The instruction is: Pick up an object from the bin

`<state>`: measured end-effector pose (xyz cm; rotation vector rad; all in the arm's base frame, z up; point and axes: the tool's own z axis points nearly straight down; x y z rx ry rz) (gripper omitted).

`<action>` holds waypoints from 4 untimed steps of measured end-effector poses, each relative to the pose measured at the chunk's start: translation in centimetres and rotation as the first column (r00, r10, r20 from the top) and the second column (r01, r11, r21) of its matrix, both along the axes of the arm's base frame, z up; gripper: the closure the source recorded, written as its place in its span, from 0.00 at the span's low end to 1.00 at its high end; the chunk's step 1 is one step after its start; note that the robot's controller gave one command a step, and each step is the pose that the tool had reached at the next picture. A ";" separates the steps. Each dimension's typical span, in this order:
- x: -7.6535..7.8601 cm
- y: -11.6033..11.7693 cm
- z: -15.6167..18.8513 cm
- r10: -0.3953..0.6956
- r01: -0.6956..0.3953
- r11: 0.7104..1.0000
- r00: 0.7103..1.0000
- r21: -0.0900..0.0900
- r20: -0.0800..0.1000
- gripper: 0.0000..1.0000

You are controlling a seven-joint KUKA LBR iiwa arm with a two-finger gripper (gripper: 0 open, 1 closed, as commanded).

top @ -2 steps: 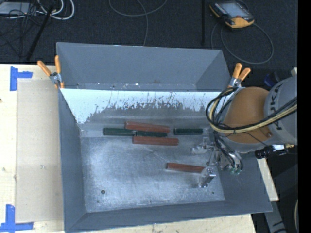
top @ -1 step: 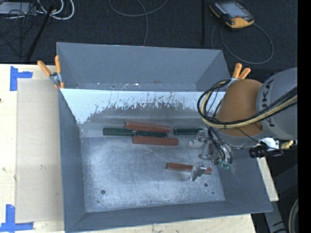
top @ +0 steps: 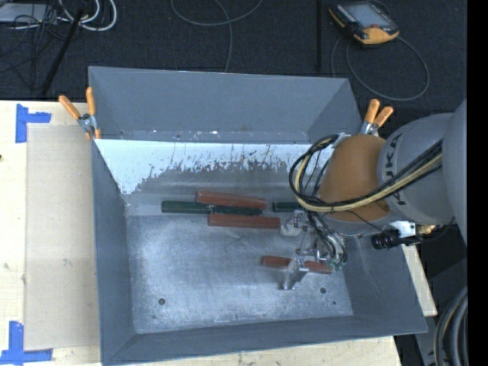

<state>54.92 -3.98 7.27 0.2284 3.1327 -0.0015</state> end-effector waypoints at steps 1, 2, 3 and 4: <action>1.0 -1.5 0.3 -0.414 0.414 0.910 0.910 0.012 0.005 1.00; 1.0 -1.5 0.3 -0.413 0.413 0.911 0.911 0.012 0.005 1.00; 1.0 -1.5 0.4 -0.413 0.413 0.911 0.911 0.011 0.005 1.00; 0.8 -1.6 1.0 -0.413 0.413 0.911 0.911 0.003 -0.002 1.00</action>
Offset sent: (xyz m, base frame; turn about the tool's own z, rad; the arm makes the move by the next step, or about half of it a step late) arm 0.0000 0.0000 0.0000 0.0000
